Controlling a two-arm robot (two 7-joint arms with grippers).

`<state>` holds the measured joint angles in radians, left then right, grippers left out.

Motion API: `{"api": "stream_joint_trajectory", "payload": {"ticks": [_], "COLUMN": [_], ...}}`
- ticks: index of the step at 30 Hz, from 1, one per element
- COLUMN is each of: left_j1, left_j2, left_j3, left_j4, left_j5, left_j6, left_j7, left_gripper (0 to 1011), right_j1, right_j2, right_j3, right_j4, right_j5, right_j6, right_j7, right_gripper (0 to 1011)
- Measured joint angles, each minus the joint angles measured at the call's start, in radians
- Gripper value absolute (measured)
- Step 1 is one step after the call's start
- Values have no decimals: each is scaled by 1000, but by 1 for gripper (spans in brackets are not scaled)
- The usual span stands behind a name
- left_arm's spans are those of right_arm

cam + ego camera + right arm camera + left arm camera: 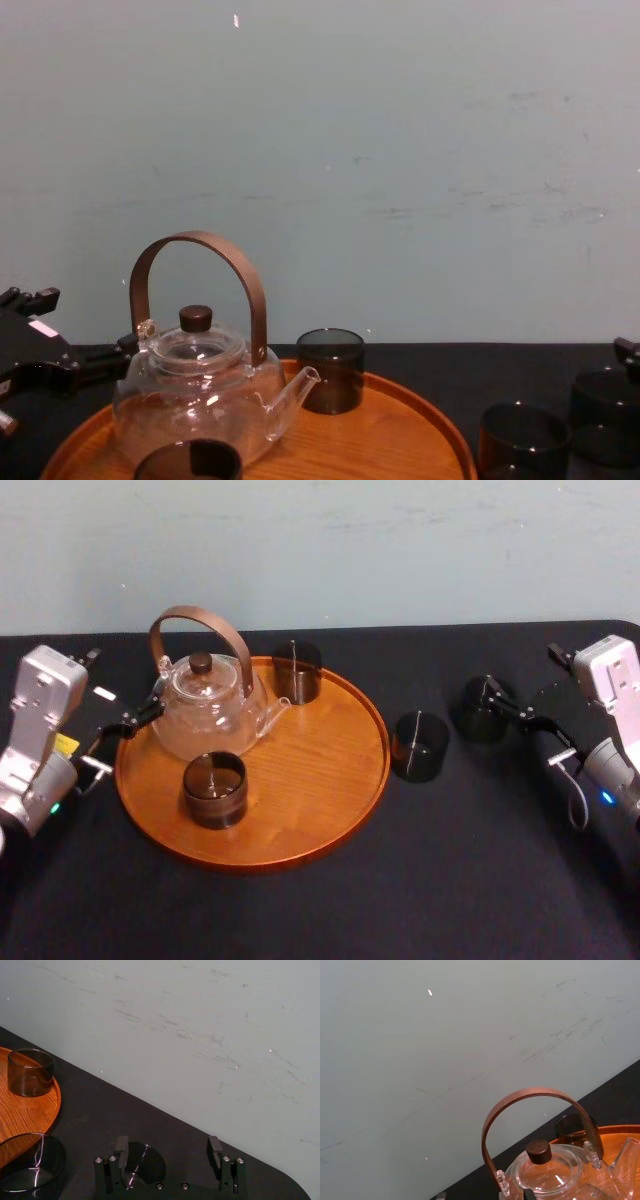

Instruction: Pick up the glass from the table and place it on the tray.

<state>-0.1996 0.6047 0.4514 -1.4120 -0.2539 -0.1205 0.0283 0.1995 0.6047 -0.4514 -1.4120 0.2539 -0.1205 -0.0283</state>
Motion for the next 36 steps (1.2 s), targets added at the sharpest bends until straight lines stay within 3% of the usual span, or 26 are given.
{"api": "stream_joint_trajectory", "payload": {"ticks": [36], "left_j1": [0], "left_j2": [0], "left_j3": [0], "left_j4": [0], "left_j5": [0], "left_j6": [0], "left_j7": [0], "left_gripper": [1001], "right_j1": [0], "right_j2": [0], "right_j3": [0], "right_j4": [0], "right_j5": [0], "right_j6": [0], "right_j7": [0], "right_gripper": [1002]}}
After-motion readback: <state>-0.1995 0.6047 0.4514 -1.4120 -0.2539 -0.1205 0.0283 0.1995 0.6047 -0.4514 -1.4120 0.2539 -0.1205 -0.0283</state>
